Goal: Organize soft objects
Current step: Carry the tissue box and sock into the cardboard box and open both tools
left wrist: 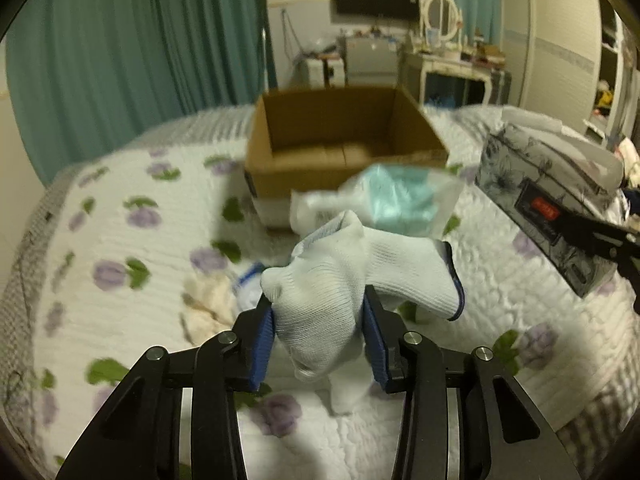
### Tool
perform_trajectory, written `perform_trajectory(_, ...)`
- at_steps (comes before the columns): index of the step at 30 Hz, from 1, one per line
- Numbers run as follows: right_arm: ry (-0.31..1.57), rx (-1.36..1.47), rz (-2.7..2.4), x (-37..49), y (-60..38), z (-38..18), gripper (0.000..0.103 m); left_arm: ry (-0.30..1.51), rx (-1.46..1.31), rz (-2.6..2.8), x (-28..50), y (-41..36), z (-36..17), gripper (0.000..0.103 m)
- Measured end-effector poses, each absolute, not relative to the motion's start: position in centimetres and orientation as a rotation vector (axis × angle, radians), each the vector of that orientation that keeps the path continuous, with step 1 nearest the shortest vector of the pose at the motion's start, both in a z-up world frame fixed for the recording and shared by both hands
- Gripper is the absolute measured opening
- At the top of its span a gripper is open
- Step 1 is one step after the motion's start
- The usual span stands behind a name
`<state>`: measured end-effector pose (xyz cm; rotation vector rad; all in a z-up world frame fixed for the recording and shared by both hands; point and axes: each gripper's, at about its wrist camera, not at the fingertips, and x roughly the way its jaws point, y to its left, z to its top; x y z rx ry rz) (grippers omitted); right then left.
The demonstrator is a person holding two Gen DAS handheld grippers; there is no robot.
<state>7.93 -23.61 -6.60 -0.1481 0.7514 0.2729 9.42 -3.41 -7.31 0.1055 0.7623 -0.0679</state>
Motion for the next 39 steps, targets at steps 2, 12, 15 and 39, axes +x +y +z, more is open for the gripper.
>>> perform_trajectory(2, 0.726, -0.151, 0.274, 7.3, -23.3, -5.1, 0.079, 0.732, 0.112, -0.047, 9.4, -3.4, -5.8, 0.040)
perform_trajectory(12, 0.594, -0.147, 0.290, 8.9, -21.9, 2.0, 0.080, 0.609, 0.094, -0.079, 13.1, -2.7, 0.9, 0.040)
perform_trajectory(15, 0.573, -0.132, 0.302, 11.1, -21.3, 3.2, 0.080, 0.595, 0.087, -0.076, 15.6, -2.4, 1.7, 0.040)
perform_trajectory(39, 0.680, -0.051, 0.253, 32.6, -19.0, -6.1, 0.087, 0.697, 0.165, -0.089, 31.4, -5.3, -5.5, 0.050)
